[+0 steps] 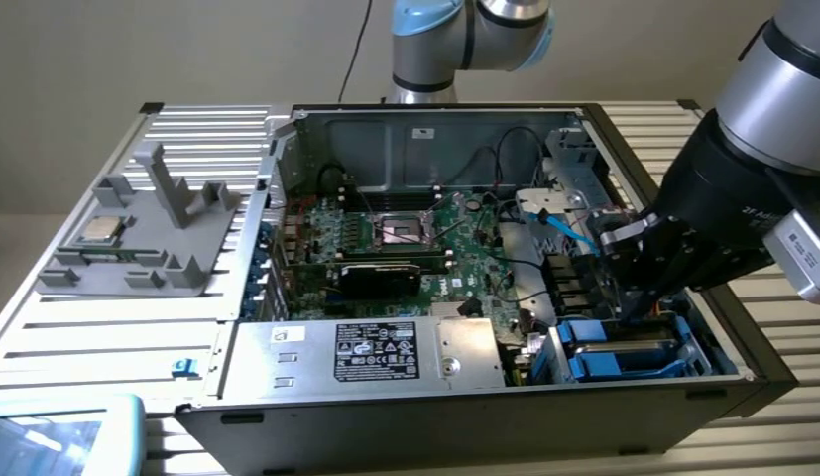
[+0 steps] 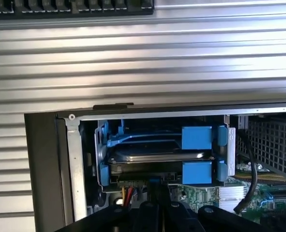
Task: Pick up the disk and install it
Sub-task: 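Insert the second disk wire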
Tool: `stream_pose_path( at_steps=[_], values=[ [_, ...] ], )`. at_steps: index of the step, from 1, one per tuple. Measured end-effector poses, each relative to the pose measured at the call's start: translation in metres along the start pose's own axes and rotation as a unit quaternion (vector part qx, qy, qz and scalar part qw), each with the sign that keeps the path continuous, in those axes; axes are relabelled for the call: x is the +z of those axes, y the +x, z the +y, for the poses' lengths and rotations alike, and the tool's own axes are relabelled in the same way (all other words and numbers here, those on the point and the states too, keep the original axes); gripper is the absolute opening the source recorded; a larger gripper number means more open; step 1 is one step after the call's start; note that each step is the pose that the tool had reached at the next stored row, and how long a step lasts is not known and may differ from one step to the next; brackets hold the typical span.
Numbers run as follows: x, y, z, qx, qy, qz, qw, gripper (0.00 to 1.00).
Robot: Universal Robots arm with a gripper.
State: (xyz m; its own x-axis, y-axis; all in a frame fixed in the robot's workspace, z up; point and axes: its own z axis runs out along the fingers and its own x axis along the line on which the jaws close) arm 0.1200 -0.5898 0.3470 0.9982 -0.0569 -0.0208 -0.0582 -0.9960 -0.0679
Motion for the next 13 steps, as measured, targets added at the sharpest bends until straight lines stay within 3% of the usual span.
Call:
stream_pose_path(
  at_steps=[2,7,13],
  values=[
    [-0.0012,0.002,-0.0002,0.0,-0.0012,-0.002,1.0,0.11],
    [-0.0014,0.014,-0.0008,0.0,-0.0019,-0.0034,1.0,0.11],
    [0.0057,0.018,0.0001,0.001,-0.0022,-0.0075,1.0,0.11]
  ],
)
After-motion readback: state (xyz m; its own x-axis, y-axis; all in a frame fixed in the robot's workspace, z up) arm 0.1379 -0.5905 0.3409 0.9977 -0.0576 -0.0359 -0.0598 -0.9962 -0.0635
